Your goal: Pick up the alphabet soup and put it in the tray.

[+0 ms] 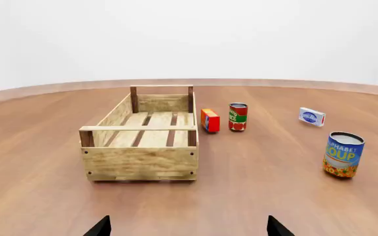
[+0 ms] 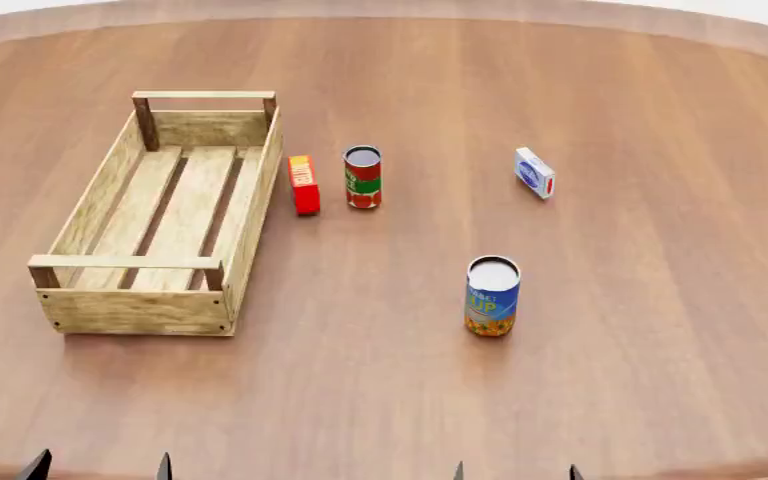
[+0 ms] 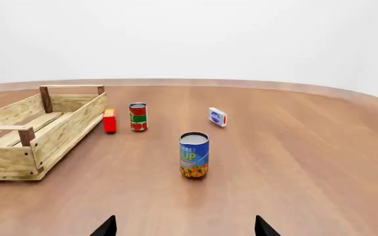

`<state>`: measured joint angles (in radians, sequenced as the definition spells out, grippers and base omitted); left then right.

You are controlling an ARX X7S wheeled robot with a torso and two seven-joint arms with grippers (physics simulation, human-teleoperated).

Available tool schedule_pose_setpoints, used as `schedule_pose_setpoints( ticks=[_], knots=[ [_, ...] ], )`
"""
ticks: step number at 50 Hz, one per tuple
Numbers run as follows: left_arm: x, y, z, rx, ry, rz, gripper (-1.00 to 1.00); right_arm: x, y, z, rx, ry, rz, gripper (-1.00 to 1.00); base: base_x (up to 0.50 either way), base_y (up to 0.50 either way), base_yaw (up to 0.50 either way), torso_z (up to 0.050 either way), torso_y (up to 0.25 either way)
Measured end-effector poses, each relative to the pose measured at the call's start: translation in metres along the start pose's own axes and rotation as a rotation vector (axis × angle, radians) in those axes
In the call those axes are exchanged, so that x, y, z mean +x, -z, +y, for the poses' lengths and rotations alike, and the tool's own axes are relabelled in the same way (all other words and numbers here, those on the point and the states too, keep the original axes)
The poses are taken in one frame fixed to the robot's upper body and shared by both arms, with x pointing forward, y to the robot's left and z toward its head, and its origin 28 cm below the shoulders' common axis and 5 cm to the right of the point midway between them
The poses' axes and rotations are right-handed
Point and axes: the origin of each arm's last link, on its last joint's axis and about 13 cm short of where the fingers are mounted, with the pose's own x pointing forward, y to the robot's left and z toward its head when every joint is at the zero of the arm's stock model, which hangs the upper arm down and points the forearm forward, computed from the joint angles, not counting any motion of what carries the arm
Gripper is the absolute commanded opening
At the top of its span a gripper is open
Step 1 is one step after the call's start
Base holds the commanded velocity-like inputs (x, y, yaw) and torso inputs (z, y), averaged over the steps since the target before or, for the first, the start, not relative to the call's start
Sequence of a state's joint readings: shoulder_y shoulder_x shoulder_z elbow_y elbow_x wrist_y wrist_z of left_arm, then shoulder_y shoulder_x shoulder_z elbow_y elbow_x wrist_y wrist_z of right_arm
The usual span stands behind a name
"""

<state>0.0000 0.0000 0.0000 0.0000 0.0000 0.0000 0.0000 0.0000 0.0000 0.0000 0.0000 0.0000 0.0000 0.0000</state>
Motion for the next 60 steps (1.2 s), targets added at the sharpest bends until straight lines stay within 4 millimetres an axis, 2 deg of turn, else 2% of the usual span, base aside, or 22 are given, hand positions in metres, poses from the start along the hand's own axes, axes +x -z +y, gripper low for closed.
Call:
schedule_pose_setpoints(
  ticks=[6, 14, 47, 60],
  knots=[
    [-0.0001, 0.0005, -0.0004, 0.003, 0.002, 0.000, 1.00, -0.0007, -0.0006, 0.0007, -0.004, -0.009, -0.004, 1.00, 0.00, 0.01, 0.00, 0.000, 0.000],
    [-0.0016, 0.0017, -0.0019, 0.008, 0.009, 0.005, 1.00, -0.0023, -0.0006, 0.0014, -0.011, -0.028, -0.004, 1.00, 0.27, 0.37, 0.00, 0.000, 0.000],
    [-0.0053, 0.0035, -0.0032, 0.026, 0.024, 0.003, 1.00, -0.0031, 0.0002, 0.0035, -0.009, -0.056, 0.001, 1.00, 0.41, 0.40, 0.00, 0.000, 0.000],
    [-0.0047, 0.0038, -0.0030, 0.025, 0.025, 0.006, 1.00, -0.0029, 0.0000, 0.0032, 0.000, -0.055, 0.002, 1.00, 0.49, 0.08, 0.00, 0.000, 0.000]
  ],
)
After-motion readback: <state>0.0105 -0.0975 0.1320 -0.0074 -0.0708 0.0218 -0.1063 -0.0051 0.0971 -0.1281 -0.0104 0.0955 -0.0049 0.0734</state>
